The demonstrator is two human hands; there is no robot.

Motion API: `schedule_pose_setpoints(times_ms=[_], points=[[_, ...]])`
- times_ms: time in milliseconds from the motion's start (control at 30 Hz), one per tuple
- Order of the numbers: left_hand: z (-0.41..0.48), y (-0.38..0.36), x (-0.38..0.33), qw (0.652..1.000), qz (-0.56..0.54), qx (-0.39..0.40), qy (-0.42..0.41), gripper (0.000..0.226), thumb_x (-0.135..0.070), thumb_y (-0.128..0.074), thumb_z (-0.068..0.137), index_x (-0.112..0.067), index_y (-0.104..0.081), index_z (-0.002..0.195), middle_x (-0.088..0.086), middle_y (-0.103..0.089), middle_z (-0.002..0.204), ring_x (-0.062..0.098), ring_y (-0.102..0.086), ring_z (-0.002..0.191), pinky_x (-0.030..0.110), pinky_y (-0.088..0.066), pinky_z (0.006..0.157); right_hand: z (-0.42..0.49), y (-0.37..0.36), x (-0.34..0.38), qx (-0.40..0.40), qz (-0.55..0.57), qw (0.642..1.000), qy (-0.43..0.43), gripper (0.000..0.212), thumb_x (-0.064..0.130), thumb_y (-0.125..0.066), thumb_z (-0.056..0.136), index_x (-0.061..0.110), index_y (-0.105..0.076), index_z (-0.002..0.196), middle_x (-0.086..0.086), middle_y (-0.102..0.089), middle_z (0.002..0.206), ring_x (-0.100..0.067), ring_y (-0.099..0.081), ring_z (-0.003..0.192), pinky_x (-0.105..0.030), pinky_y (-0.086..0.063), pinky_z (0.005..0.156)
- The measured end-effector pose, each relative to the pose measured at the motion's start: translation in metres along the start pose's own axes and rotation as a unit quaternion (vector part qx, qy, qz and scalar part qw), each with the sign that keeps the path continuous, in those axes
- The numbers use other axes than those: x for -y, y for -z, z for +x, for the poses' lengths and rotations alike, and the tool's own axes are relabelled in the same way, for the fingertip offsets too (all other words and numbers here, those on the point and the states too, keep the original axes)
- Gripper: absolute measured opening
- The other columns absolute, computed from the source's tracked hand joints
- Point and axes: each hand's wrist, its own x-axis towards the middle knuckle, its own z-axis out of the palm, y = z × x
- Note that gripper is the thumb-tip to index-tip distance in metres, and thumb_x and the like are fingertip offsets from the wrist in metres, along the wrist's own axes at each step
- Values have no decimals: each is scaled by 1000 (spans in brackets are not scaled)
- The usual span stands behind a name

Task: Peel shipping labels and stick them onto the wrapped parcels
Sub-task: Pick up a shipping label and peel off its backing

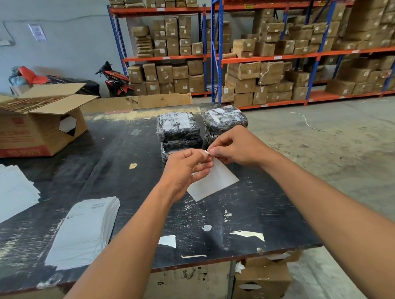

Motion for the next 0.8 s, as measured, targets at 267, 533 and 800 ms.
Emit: schedule_pose_setpoints(times_ms=[267,533,800], points=[[2,1,1,1000,-16,0,-2,9,-3,-62,91,-4,-71,89,9,-74,81,18,-71,77,28,-59,77,2,1,-1,6,-8,1000,11,6,16,-74,88,15,-80,87,8,-70,61,-1,-57,56,-26,-53,60],[3,-3,0,1000,-9,-23,-11,10,-3,-62,91,-7,-69,85,8,-72,79,17,-71,76,26,-58,74,2,-1,-1,-7,-3,1000,15,6,15,-75,87,14,-80,85,-7,-74,70,-19,-63,65,-36,-54,64],[3,-3,-4,998,15,-47,-36,5,-7,-68,89,-5,-71,85,9,-70,76,16,-67,75,25,-57,72,-4,2,3,5,88,996,-25,11,15,-73,89,8,-80,92,-5,-78,84,-22,-74,86,-34,-58,77]])
